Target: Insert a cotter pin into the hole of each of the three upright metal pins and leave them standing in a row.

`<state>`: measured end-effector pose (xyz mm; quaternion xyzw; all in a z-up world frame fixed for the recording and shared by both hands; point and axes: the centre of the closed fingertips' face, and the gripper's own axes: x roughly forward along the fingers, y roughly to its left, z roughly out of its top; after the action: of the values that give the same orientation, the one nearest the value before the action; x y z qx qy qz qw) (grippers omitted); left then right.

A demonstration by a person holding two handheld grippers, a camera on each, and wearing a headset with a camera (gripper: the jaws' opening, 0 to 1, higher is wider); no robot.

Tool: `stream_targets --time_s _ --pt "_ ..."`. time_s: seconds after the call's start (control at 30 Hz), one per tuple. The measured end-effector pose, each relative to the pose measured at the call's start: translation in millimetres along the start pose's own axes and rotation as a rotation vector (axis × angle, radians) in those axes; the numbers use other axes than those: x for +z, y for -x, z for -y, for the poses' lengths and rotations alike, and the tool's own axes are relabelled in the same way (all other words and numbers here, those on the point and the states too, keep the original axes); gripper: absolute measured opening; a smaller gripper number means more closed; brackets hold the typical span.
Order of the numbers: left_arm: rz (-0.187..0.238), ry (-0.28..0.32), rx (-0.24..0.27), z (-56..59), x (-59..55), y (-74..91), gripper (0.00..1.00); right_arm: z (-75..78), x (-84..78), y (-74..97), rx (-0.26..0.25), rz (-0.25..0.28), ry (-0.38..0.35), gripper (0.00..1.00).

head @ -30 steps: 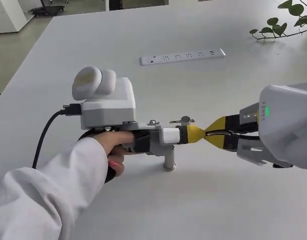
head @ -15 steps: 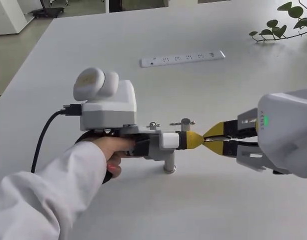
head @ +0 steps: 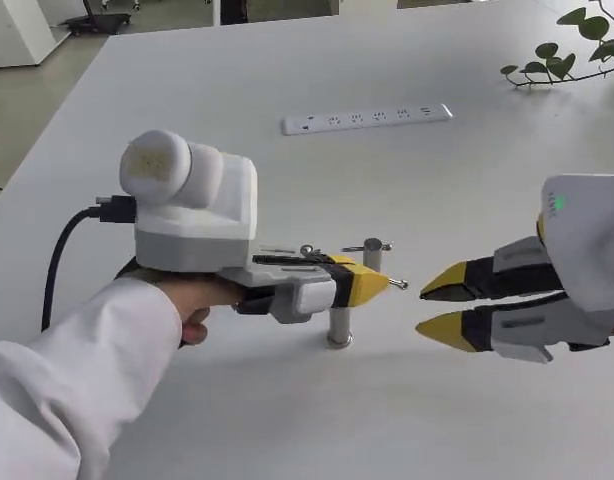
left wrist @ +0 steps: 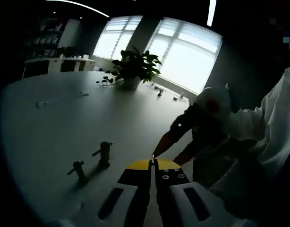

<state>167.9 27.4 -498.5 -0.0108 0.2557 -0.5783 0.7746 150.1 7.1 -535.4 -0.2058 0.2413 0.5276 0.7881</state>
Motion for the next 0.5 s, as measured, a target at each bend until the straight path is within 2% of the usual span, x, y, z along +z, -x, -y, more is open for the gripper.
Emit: stream_targets --time_s 0.03,0.1,0.2,0.3,0.33,0.43,0.47,0.5 --pt "0.0 -0.052 -0.011 2.8 0.1 0.8 0.0 -4.0 3.3 -0.8 0.023 0.026 -0.039 0.13" --pt "-0.002 -0.108 -0.027 7.2 -0.6 1.8 0.0 -7.3 8.5 -1.6 0.043 0.063 -0.081 0.13" --pt "-0.006 -0.132 -0.056 13.2 -2.2 2.1 0.0 -8.8 12.8 -1.8 0.051 0.087 -0.099 0.13" --pt "-0.01 -0.199 -0.079 17.7 -3.2 1.9 0.0 -12.1 13.9 -2.7 0.07 0.085 -0.11 0.11" --pt "-0.005 -0.246 -0.094 20.2 -2.5 1.5 0.0 -14.1 13.5 -2.6 0.077 0.082 -0.106 0.1" --pt "-0.022 -0.297 -0.121 25.3 -5.7 1.2 0.0 -17.8 13.9 -3.4 0.091 0.078 -0.097 0.08" --pt "-0.014 -0.312 -0.133 28.0 -4.9 0.9 0.0 -19.0 14.0 -3.4 0.096 0.077 -0.098 0.08" --pt "-0.016 -0.299 -0.137 28.8 -5.1 0.9 0.0 -19.4 14.2 -3.7 0.099 0.077 -0.098 0.08"
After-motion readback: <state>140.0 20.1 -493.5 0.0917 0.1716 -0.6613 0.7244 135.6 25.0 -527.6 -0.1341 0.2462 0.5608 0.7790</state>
